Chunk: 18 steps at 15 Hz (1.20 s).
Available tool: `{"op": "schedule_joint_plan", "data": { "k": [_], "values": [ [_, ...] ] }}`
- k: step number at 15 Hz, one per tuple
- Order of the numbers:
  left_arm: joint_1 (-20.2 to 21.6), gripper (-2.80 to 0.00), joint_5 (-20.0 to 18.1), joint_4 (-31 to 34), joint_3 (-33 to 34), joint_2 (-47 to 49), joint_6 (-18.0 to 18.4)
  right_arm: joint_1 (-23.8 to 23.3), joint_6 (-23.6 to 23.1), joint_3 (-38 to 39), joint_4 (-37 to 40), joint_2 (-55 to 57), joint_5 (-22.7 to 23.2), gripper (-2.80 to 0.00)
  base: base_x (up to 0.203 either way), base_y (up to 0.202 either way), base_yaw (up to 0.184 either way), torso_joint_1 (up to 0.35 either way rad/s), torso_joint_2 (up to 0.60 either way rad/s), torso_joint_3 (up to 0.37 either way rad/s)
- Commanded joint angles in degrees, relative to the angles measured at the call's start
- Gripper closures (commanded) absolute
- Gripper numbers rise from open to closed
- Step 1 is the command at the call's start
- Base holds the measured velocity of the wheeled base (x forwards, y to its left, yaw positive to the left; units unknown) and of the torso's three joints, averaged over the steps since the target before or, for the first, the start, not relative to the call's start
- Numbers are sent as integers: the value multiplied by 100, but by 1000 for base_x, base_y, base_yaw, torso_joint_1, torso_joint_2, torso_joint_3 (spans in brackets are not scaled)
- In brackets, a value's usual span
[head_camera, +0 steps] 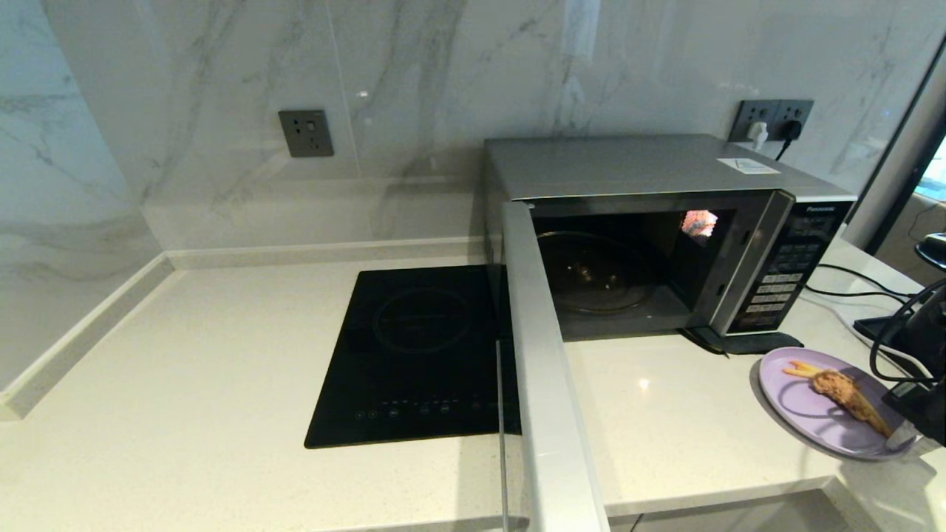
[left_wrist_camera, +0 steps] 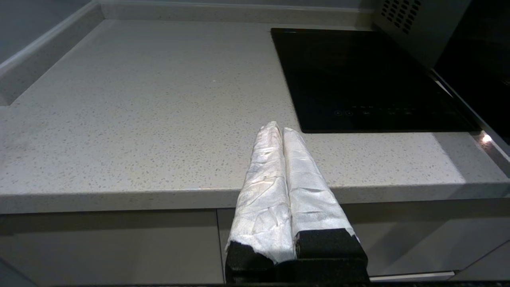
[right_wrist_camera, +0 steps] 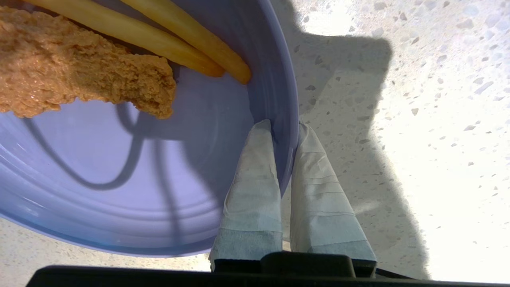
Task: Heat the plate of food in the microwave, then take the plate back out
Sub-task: Put the plate in the microwave oven
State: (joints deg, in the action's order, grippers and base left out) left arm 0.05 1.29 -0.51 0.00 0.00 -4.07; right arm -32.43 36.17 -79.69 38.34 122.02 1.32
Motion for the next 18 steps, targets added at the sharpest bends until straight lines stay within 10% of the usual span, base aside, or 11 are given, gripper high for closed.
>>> {"op": "schedule_joint_plan", "data": {
  "k": [1, 18],
  "values": [
    [4, 0, 3, -2, 0, 9, -6, -8, 30, -3, 24, -98, 0, 0, 0, 0, 0, 0, 0, 0],
    [4, 0, 3, -2, 0, 9, -6, -382, 154, 241, 16, -1538, 1064, 0, 0, 0, 0, 0, 0, 0]
  ]
}}
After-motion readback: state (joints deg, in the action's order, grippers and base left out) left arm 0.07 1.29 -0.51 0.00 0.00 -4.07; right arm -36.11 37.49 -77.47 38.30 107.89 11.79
